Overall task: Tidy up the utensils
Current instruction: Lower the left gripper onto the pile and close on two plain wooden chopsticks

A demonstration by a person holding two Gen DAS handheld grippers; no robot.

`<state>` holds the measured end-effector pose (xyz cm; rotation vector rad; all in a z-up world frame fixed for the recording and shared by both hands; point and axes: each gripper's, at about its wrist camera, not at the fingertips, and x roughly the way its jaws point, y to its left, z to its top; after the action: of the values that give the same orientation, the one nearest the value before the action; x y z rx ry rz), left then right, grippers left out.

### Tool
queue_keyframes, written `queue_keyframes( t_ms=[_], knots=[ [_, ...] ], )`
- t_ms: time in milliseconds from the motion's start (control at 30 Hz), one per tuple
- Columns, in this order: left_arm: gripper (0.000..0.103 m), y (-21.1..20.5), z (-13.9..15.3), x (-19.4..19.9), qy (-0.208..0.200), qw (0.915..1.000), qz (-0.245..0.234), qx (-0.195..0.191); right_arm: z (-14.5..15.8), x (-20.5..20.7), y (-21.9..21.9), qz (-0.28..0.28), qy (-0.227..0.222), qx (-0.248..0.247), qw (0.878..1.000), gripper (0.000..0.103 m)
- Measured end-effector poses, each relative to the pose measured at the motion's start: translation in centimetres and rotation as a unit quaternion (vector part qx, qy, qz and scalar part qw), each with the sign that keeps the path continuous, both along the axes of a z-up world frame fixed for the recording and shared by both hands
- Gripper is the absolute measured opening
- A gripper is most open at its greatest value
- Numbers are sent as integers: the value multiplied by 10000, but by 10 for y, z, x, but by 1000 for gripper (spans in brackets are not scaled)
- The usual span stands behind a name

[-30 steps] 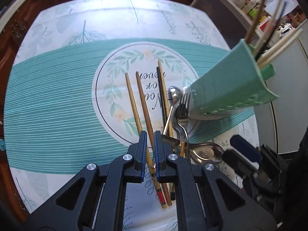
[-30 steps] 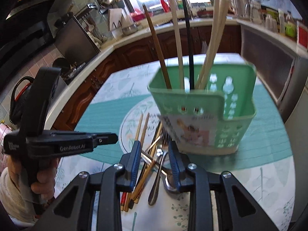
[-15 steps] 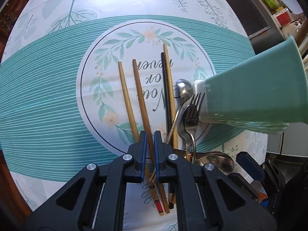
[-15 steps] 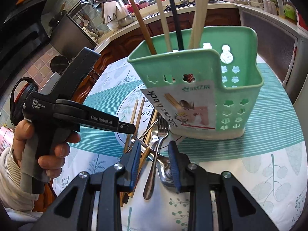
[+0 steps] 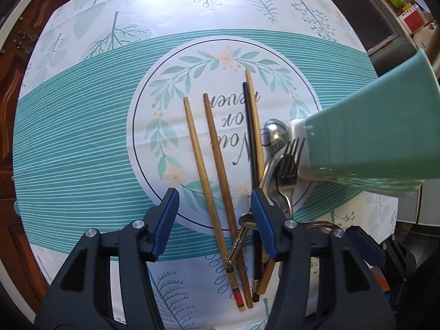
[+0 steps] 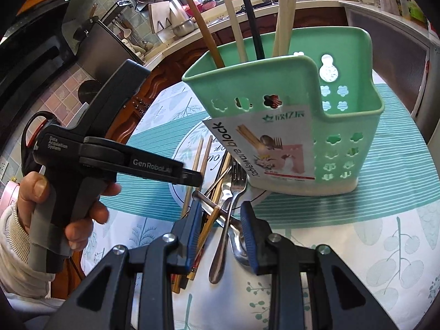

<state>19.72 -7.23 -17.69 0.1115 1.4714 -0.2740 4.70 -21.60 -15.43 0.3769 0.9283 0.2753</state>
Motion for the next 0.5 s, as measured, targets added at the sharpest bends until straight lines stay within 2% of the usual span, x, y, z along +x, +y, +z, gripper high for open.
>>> queue_keyframes(
  t_ms=[200, 400, 433, 467, 500],
  knots=[
    [51, -7, -12, 6, 131, 9997, 106, 157, -1, -2, -3, -31, -18, 59, 10000, 29],
    [42, -24, -21, 5, 126, 9986, -81, 509, -1, -5, -6, -40, -60, 96, 9999, 29],
    [34, -26, -21, 4, 126, 9985, -162, 512, -1, -5, -7, -39, -64, 103, 9999, 29],
    [21, -28, -20, 3, 173, 9982, -239, 529, -1, -5, -7, -42, -69, 107, 9999, 29],
    [13, -29, -20, 2, 247, 9977, -300, 559, 0, -5, -7, -45, -74, 109, 9999, 29]
  ],
)
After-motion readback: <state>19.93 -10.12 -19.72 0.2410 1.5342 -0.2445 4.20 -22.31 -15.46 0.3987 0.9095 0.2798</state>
